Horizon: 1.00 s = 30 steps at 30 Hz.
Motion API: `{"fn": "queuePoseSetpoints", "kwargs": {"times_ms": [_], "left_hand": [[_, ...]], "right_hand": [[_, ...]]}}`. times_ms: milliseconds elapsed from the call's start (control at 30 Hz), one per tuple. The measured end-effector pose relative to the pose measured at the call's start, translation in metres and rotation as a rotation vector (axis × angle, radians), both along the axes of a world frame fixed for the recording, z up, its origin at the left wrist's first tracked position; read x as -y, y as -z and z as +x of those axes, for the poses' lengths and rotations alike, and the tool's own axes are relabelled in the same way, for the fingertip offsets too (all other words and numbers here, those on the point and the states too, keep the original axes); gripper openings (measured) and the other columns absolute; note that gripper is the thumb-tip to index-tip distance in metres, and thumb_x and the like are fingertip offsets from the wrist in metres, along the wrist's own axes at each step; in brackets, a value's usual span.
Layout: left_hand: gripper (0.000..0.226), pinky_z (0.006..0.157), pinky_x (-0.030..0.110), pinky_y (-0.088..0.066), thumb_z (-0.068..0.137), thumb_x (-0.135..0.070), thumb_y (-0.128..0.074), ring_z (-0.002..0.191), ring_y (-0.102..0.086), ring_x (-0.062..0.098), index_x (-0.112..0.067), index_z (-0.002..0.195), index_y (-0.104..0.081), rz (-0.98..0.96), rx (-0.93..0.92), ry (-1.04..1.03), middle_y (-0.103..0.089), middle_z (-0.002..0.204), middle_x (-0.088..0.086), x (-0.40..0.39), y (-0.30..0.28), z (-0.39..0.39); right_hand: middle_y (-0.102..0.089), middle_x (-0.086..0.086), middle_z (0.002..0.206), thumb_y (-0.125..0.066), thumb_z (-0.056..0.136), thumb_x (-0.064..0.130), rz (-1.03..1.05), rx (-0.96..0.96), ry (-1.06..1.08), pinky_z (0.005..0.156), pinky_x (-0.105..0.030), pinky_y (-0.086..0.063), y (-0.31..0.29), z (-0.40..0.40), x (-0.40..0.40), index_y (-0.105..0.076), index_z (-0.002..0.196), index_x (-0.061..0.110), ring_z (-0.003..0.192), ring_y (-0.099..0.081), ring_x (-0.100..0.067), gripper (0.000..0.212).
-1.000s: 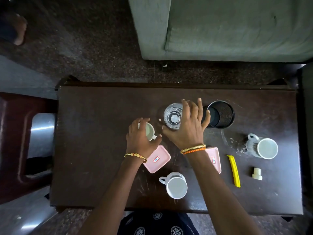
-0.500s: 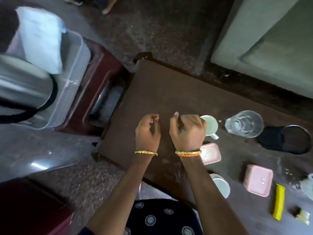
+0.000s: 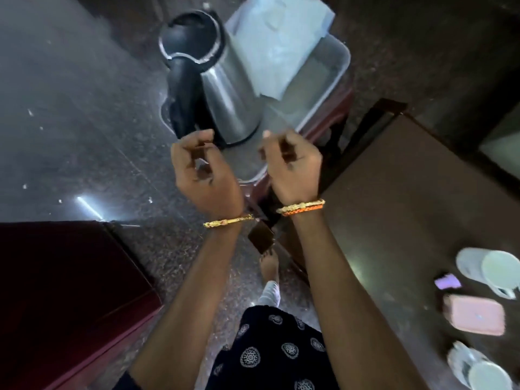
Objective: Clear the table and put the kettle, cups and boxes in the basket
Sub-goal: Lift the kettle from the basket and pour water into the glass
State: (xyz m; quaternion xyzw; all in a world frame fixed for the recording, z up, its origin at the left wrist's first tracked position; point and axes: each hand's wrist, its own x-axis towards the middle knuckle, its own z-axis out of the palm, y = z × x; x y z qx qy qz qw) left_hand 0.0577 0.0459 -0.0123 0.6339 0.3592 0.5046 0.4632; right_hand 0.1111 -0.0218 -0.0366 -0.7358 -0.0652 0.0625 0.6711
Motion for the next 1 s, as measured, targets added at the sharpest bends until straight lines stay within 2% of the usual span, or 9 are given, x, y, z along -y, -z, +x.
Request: {"fn": "queuePoseSetpoints", "kwargs": {"times_ms": [133, 200, 333, 467, 567, 633, 700, 800, 1000], "left_hand": [[0.02, 0.059, 0.024, -0.042, 0.082, 0.004, -0.049, 0.074, -0.05, 0.017, -0.013, 0.092, -0.053, -0.136, 0.02, -0.073, -0.052, 0.092, 0.018, -0.042, -0.012, -0.004], [0.015, 0.062, 0.022, -0.044, 0.088, 0.003, -0.047, 0.072, -0.053, 0.009, -0.011, 0.091, -0.053, -0.352, 0.037, -0.115, -0.055, 0.087, 0.006, -0.061, -0.007, -0.002], [0.026, 0.051, 0.017, -0.042, 0.092, -0.005, -0.043, 0.057, -0.053, 0.004, -0.019, 0.074, -0.056, -0.644, -0.072, -0.081, -0.058, 0.07, -0.001, -0.077, 0.016, -0.002], [0.026, 0.052, 0.019, -0.043, 0.091, -0.006, -0.047, 0.054, -0.052, 0.002, -0.019, 0.07, -0.054, -0.671, -0.125, -0.02, -0.054, 0.065, 0.0, -0.079, 0.042, -0.008], [0.019, 0.051, 0.02, -0.044, 0.089, -0.009, -0.053, 0.054, -0.052, 0.005, -0.019, 0.073, -0.052, -0.725, -0.221, -0.057, -0.054, 0.067, 0.0, -0.084, 0.064, -0.009], [0.006, 0.063, 0.02, -0.055, 0.09, -0.013, -0.056, 0.072, -0.064, 0.008, -0.015, 0.094, -0.052, -0.76, -0.326, 0.027, -0.064, 0.085, 0.004, -0.087, 0.079, -0.002], [0.032, 0.082, 0.026, -0.055, 0.089, -0.019, -0.061, 0.094, -0.065, 0.018, -0.017, 0.117, -0.047, -0.66, -0.471, 0.12, -0.066, 0.107, 0.01, -0.091, 0.094, 0.01], [0.039, 0.084, 0.018, -0.05, 0.09, -0.033, -0.058, 0.095, -0.063, 0.013, -0.033, 0.127, -0.043, -0.484, -0.649, 0.116, -0.066, 0.111, 0.001, -0.09, 0.101, 0.019], [0.036, 0.089, 0.033, -0.04, 0.095, -0.02, -0.043, 0.111, -0.052, 0.031, -0.01, 0.13, -0.046, -0.432, -0.576, -0.014, -0.055, 0.122, 0.021, -0.073, 0.101, 0.012]], "right_hand": [[-0.065, 0.009, 0.066, -0.063, 0.08, 0.037, 0.122, -0.205, -0.277, 0.064, -0.019, -0.049, -0.026, 0.001, -0.075, -0.06, 0.069, 0.025, 0.065, -0.059, -0.001, 0.017], [-0.063, 0.009, 0.072, -0.066, 0.076, 0.047, 0.078, -0.368, -0.339, 0.068, -0.026, -0.05, -0.026, 0.01, -0.091, -0.056, 0.075, 0.024, 0.069, -0.058, -0.006, 0.025], [-0.058, -0.008, 0.086, -0.069, 0.081, 0.03, 0.223, -0.575, -0.349, 0.08, -0.04, -0.048, -0.015, 0.014, -0.103, -0.048, 0.081, 0.02, 0.082, -0.055, -0.02, 0.024], [-0.061, -0.001, 0.077, -0.071, 0.081, 0.025, 0.374, -0.592, -0.189, 0.058, -0.023, -0.052, -0.011, -0.007, -0.114, -0.047, 0.086, 0.017, 0.07, -0.059, -0.013, 0.025], [-0.068, -0.016, 0.083, -0.074, 0.071, 0.041, 0.264, -0.545, -0.011, 0.062, -0.035, -0.057, -0.016, -0.017, -0.129, -0.047, 0.084, 0.019, 0.072, -0.067, -0.029, 0.038], [-0.067, -0.013, 0.074, -0.073, 0.067, 0.046, 0.204, -0.444, 0.164, 0.059, -0.031, -0.056, -0.019, -0.018, -0.137, -0.046, 0.078, 0.019, 0.064, -0.067, -0.022, 0.04], [-0.061, 0.002, 0.059, -0.069, 0.066, 0.05, 0.165, -0.337, 0.285, 0.049, -0.025, -0.051, -0.019, -0.016, -0.138, -0.046, 0.07, 0.023, 0.048, -0.058, -0.011, 0.036], [-0.05, 0.014, 0.042, -0.063, 0.069, 0.054, 0.043, -0.22, 0.289, 0.046, -0.023, -0.042, -0.017, -0.015, -0.132, -0.042, 0.05, 0.028, 0.041, -0.047, -0.006, 0.038], [-0.036, 0.007, 0.035, -0.066, 0.067, 0.054, 0.085, -0.254, 0.222, 0.046, -0.029, -0.039, -0.025, 0.01, -0.096, -0.041, 0.037, 0.021, 0.041, -0.041, -0.018, 0.051]]}}
